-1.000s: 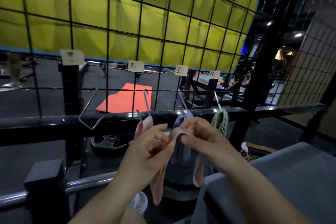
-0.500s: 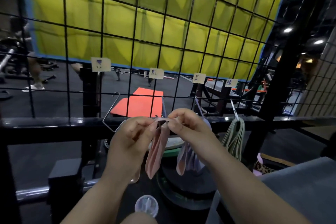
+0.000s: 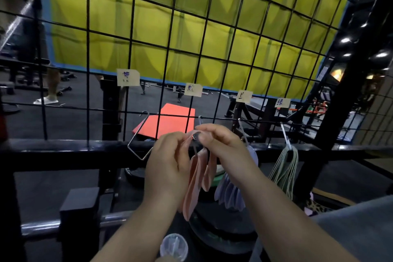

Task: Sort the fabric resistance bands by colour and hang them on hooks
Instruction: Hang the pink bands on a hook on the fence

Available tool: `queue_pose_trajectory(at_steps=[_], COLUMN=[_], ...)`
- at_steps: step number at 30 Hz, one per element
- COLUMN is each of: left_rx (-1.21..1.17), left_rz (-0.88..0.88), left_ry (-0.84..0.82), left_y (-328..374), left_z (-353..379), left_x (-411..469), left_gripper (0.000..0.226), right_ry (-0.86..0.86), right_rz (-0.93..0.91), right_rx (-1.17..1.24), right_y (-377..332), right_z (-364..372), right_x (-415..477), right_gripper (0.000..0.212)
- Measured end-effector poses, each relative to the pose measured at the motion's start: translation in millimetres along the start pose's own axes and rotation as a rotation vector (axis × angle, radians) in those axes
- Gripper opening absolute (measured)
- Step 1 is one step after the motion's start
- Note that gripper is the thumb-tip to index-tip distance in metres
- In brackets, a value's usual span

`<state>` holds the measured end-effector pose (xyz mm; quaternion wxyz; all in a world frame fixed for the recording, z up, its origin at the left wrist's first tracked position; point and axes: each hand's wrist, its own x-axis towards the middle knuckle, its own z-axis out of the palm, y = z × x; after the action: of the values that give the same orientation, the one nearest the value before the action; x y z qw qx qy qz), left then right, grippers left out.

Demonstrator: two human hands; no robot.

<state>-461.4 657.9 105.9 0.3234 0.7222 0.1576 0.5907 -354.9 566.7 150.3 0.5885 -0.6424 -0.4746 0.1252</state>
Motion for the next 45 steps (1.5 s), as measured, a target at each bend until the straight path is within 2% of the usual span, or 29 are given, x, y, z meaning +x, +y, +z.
queue_pose_trajectory(at_steps=[6,10,15,20,23,27,31,36,45], left_rx=[0.042,0.08,0.051,-0.138,-0.091,-0.086,-0.104,-0.097,-0.119], left_rz=[-0.059,-0.083,-0.093,-0.129,-0.075,-0.046,-0.077,-0.097,-0.082], left_ry=[-0.03,-0.059,-0.122,-0.209,-0.204,-0.212,-0.244,-0.292,-0.434], left_y=[-6.3,-4.8,-4.1,-2.4,-6.0,-7.1,-3.4,3.1,-0.8], left_z=[4.7,4.4,5.7,8.3,10.6,10.2,9.2,4.3,0.5], left_x=[-0.4,0.5,2.3,3.4,5.8,7.5,5.9,3.6,3.6], left_gripper=[0.013,0.023,0.03,0.037,0.022,0.02,0.028,0.052,0.075], right_ry=[0.046,0.085,0.072,0.076,0.058,0.01,-0.006,0.01,0.016], right_rz=[0.014,-0.004,0.023,0.013,0.022,0.025,0.029,0.033,0.054], right_rx=[-0.04,-0.067,-0.056,-0.018,-0.01,0.002,0.034,0.037,0.004], right_y=[7.8,10.6,15.0,16.5,15.2,13.6,14.6,18.6,19.6], right_z=[-1.6,-4.9,-6.6,-8.4,-10.4,-12.3,-13.5,-12.9,-14.3], right_x=[3.7,5.2,7.0,10.3,10.1,7.9,5.7,5.4,2.5], right_gripper=[0.03,0.012,0.019,0.018,0.019,0.022,0.021,0.029,0.026])
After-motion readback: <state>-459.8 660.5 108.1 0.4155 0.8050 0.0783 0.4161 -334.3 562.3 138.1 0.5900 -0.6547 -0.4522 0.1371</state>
